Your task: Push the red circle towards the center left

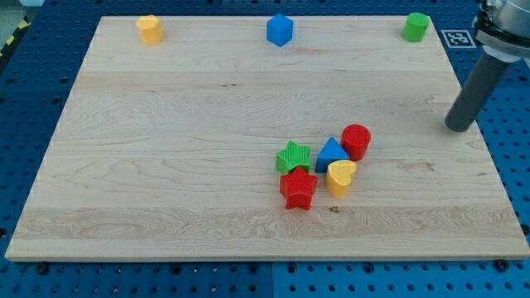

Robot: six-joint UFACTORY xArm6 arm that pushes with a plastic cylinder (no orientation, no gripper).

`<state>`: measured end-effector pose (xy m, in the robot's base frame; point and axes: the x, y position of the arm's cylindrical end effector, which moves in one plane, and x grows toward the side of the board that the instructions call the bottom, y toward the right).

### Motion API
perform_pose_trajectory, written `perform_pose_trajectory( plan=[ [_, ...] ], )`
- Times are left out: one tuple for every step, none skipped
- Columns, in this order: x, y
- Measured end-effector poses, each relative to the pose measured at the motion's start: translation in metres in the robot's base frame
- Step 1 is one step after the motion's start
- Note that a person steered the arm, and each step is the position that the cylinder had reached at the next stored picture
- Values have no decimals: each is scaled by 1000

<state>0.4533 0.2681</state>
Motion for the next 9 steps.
perform_pose_trajectory(
  plan=[
    [41,-12],
    [52,-64],
    [44,-120],
    [13,-164],
    [-11,-202],
    [-14,-250],
    [-20,-299],
    [-59,-318],
    [-96,-319]
  ],
)
